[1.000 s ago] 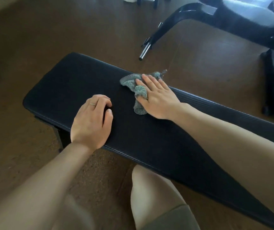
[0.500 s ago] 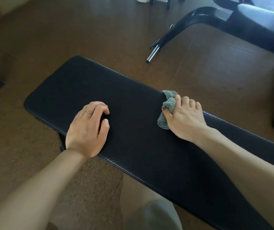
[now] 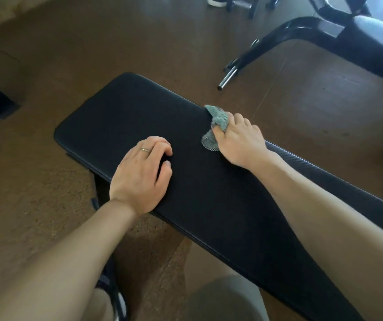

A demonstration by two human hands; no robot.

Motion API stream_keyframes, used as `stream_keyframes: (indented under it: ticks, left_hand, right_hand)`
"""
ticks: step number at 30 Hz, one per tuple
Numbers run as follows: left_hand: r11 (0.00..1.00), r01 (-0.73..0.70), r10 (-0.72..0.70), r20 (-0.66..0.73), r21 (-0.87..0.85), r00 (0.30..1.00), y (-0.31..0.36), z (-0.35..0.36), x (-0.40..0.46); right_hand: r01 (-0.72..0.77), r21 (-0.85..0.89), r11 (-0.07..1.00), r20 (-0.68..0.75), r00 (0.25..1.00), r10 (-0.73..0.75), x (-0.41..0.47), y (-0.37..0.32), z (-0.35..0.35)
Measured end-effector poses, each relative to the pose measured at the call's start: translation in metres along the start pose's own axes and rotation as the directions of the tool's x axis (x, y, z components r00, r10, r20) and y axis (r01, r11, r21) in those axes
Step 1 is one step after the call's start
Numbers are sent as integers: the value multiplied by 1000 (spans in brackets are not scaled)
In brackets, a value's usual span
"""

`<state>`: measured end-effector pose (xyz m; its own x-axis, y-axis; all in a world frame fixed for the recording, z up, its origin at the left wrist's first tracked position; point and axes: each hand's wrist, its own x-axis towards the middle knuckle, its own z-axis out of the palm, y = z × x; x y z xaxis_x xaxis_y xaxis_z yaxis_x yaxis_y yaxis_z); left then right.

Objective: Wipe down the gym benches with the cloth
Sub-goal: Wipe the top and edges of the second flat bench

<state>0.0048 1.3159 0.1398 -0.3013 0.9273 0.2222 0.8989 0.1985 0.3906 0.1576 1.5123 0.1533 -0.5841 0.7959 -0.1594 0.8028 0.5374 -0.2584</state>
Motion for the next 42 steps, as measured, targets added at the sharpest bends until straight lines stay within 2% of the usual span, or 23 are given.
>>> stream_keyframes:
  ticks: [4, 8, 14, 16, 20, 22, 24, 28, 32, 35, 38, 42]
  left_hand:
    - [1000, -4, 3, -34, -15, 999, -2, 1, 0]
    - [999, -31, 28, -79, -31, 996, -4, 4, -1]
    - [992, -78, 71, -68, -104, 995, -9, -3, 1]
    - [997, -54, 47, -142, -49, 989, -18, -10, 1]
    - [974, 219, -190, -309, 62, 932, -60, -31, 13]
    - [943, 325, -287, -308, 78, 907, -79, -37, 21]
    - [927, 366, -333, -274, 82, 902, -93, -34, 25]
    - [918, 395, -371, -292, 24, 881, -99, -22, 29]
    - [923, 385, -364, -328, -1, 872, -100, -20, 29]
    - [924, 381, -366, -339, -25, 867, -99, -20, 28]
    - [924, 380, -366, -348, -30, 863, -100, -20, 27]
    - [929, 366, -358, -373, -51, 856, -102, -19, 27]
  right_hand:
    - [-104, -45, 994, 2, 995, 104, -42, 36, -5]
    - [-198, -102, 975, 27, 979, 201, -20, 10, -1]
    - [-34, -220, 975, -3, 999, 34, 17, -54, 21]
    - [37, -229, 973, 15, 999, -35, -1, -49, 20]
    - [290, -216, 932, 80, 957, -279, -89, -44, 34]
    - [381, -249, 891, 93, 925, -369, -121, -48, 45]
    - [428, -252, 868, 106, 904, -415, -121, -48, 45]
    - [442, -232, 866, 126, 897, -424, -70, -52, 35]
    - [328, -189, 926, 84, 945, -317, 5, -79, 28]
    - [243, -190, 951, 131, 967, -220, 39, -96, 25]
    - [240, -187, 953, 127, 967, -219, 21, -107, 26]
    - [434, -187, 881, 115, 901, -419, -72, -124, 44]
